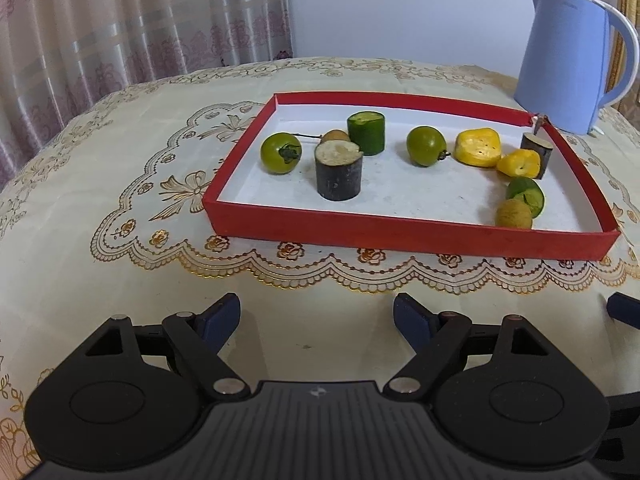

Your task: Organize fruits

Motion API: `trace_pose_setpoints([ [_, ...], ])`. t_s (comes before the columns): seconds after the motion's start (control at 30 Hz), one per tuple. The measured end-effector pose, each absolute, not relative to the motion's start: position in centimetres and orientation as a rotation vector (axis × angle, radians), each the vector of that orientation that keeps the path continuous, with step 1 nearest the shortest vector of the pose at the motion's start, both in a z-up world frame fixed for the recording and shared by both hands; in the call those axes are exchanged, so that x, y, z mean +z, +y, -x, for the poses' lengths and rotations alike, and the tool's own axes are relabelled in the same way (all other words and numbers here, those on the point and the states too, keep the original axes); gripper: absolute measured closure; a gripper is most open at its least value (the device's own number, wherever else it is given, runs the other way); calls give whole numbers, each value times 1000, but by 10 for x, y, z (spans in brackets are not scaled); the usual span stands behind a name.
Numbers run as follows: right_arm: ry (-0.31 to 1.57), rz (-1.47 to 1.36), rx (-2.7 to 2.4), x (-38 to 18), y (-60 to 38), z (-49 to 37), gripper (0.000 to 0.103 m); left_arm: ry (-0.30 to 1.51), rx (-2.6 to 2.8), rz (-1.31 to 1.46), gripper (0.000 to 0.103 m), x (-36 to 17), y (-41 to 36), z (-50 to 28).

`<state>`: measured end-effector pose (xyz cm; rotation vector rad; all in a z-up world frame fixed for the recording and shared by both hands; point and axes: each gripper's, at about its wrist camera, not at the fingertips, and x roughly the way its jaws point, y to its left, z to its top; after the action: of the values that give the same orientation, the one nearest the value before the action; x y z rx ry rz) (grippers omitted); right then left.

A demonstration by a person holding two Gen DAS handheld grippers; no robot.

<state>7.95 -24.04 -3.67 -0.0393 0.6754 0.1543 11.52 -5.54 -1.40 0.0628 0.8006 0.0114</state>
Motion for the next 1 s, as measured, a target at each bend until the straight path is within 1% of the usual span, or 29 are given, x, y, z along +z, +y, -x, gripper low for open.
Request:
trace_pose_setpoints([
  [1.0,675,39,154,-37,-241,-79,0,804,7,-57,19,-14,-55,-114],
])
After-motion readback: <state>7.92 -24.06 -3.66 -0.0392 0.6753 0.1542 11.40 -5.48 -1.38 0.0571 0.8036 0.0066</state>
